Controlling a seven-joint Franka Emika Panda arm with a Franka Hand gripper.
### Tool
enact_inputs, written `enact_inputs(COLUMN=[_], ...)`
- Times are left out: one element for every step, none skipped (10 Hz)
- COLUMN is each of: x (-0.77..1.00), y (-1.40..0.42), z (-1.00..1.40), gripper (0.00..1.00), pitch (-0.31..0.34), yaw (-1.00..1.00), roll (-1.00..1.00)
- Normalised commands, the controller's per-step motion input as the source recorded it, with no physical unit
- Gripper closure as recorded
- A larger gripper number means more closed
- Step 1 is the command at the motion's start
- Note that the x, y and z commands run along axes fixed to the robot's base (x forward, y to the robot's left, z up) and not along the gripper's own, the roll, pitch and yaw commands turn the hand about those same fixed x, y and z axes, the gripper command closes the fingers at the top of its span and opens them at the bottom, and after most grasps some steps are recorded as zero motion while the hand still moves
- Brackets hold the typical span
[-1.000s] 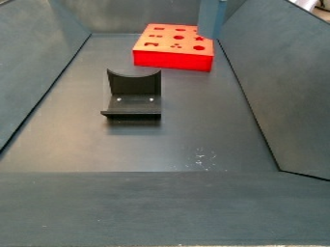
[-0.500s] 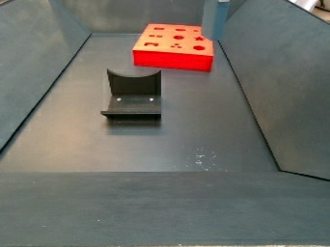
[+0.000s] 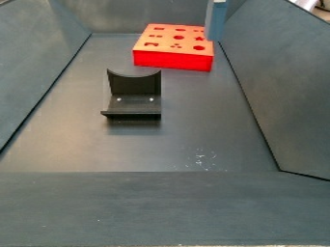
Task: Pick up the arch object. Move up. Place the arch object on the fixture. Regrasp the arch object. Rotate the arch object. Move to above the board. Insert the arch object.
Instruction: Rotate the arch object.
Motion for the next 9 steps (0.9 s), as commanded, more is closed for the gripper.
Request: enact_inputs(x=[-0.04, -0.04, -0.04, -0.04, -0.04, -0.04, -0.03, -0.03, -0.03], y=[0.02, 0.02, 0.02, 0.02, 0.02, 0.02, 0.02, 0.02, 0.02], z=[0.02, 0.02, 0.02, 0.02, 0.02, 0.02, 0.02, 0.02, 0.02], gripper=[1.0, 1.0, 1.0, 1.0, 1.0, 1.0, 1.0, 1.0, 1.0], pitch=[0.017, 0.017, 0.02, 0.021, 0.023, 0.026, 0.028, 0.034, 0.039], yaw=[-1.0, -1.0, -1.0, -1.0, -1.0, -1.0, -1.0, -1.0, -1.0], roll=[-0.05, -0.05, -0.06, -0.06, -0.07, -0.07, -0.08, -0.1, -0.11])
